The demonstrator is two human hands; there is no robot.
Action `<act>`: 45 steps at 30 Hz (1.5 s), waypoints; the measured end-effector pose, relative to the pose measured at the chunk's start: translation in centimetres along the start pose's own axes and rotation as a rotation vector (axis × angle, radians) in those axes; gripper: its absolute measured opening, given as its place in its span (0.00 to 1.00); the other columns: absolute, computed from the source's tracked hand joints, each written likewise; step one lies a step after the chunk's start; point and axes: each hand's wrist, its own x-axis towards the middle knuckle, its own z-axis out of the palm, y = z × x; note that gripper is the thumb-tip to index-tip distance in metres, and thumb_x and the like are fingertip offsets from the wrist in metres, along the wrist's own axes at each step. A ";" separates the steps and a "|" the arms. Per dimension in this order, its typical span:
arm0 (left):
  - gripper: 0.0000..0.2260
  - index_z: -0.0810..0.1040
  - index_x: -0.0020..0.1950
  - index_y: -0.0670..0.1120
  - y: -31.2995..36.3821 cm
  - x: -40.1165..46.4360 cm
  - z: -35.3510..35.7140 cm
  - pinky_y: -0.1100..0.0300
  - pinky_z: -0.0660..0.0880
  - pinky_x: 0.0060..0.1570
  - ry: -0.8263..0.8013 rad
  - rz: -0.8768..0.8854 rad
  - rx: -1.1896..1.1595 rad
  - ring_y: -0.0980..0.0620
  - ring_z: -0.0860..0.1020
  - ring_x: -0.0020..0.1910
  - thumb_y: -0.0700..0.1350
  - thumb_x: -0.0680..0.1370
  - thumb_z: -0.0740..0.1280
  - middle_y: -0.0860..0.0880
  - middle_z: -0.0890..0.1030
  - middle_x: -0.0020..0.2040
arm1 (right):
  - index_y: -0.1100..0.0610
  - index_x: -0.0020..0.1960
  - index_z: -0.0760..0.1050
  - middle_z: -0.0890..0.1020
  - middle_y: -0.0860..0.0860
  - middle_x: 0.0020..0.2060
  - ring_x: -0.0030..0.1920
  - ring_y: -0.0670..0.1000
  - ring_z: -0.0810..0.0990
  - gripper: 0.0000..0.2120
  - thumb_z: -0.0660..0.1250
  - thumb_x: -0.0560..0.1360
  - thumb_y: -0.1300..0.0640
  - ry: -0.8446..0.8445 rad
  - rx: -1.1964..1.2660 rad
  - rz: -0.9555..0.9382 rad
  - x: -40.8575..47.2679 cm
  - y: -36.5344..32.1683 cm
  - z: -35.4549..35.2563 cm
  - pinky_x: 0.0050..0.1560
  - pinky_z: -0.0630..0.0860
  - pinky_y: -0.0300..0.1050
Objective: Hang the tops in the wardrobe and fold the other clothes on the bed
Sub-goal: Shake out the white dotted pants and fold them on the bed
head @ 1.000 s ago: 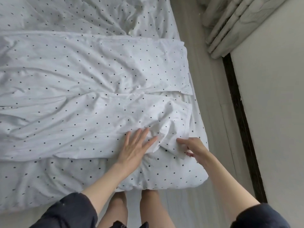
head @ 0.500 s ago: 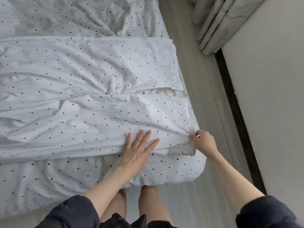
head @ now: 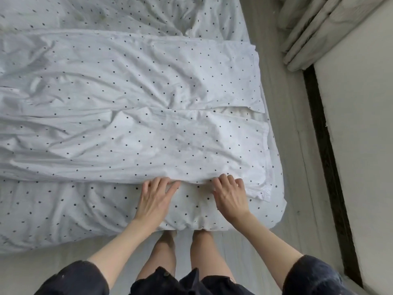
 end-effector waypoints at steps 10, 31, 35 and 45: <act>0.32 0.49 0.78 0.52 -2.5 1.0 1.0 0.43 0.46 0.72 -0.283 -0.147 -0.011 0.47 0.46 0.77 0.38 0.77 0.60 0.45 0.47 0.78 | 0.62 0.39 0.76 0.80 0.57 0.41 0.36 0.57 0.79 0.12 0.63 0.58 0.71 0.113 -0.126 -0.028 -0.2 1.2 -0.2 0.41 0.76 0.52; 0.38 0.43 0.77 0.55 -1.9 -2.5 2.1 0.39 0.40 0.71 -0.488 -0.013 -0.028 0.45 0.34 0.75 0.33 0.76 0.59 0.47 0.34 0.76 | 0.55 0.63 0.69 0.61 0.52 0.70 0.70 0.53 0.61 0.17 0.57 0.75 0.59 -0.400 0.030 0.126 -3.3 2.3 -0.3 0.54 0.70 0.47; 0.36 0.45 0.77 0.54 -5.3 -3.7 1.6 0.45 0.36 0.72 -0.438 -0.076 -0.071 0.46 0.35 0.75 0.32 0.76 0.56 0.47 0.36 0.77 | 0.51 0.68 0.64 0.63 0.50 0.68 0.68 0.52 0.64 0.20 0.57 0.77 0.49 -0.364 -0.007 0.145 -2.0 -0.5 -1.0 0.64 0.64 0.48; 0.28 0.52 0.77 0.52 -21.4 -8.7 -1.3 0.43 0.33 0.72 -0.219 -0.134 -0.044 0.46 0.37 0.76 0.39 0.79 0.57 0.48 0.42 0.78 | 0.55 0.71 0.62 0.58 0.54 0.74 0.74 0.52 0.57 0.21 0.58 0.79 0.52 -0.210 0.125 -0.099 6.8 -18.9 -1.4 0.66 0.63 0.50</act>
